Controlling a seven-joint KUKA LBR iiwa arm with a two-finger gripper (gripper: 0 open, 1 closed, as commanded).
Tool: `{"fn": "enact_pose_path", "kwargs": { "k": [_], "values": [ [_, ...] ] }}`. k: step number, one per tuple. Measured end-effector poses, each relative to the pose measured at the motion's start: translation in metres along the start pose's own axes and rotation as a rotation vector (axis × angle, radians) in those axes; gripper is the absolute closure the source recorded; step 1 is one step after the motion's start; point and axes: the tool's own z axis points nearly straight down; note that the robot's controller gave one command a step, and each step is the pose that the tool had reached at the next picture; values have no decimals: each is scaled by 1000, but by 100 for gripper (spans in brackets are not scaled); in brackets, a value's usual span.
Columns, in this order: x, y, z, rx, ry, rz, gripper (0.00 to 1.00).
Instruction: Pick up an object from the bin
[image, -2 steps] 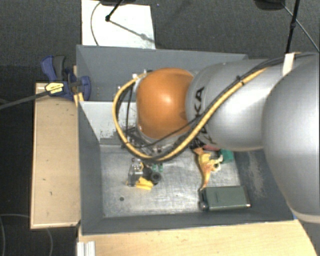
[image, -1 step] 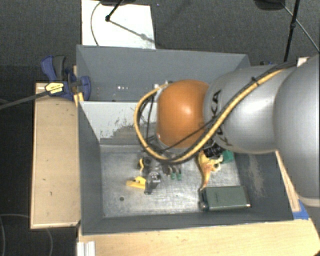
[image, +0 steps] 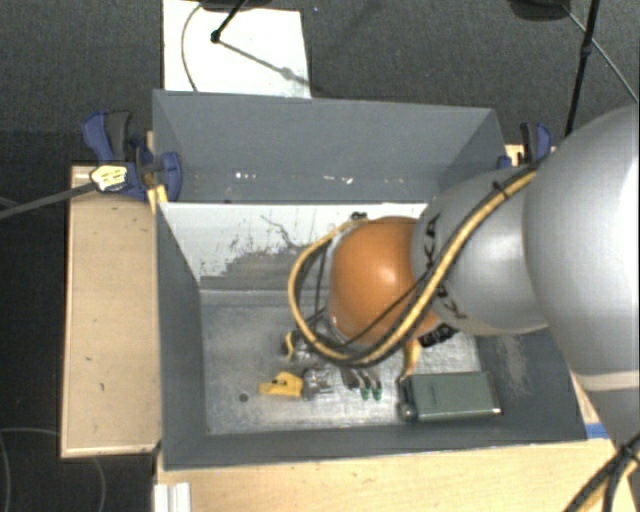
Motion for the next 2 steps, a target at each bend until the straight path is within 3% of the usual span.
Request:
{"fn": "enact_pose_path", "kwargs": {
  "k": [1, 2],
  "values": [
    [0, 0, 0, 0, 0, 2, 100],
    [-7, 4, -131, 0, 0, 15, 100]
  ]
}}
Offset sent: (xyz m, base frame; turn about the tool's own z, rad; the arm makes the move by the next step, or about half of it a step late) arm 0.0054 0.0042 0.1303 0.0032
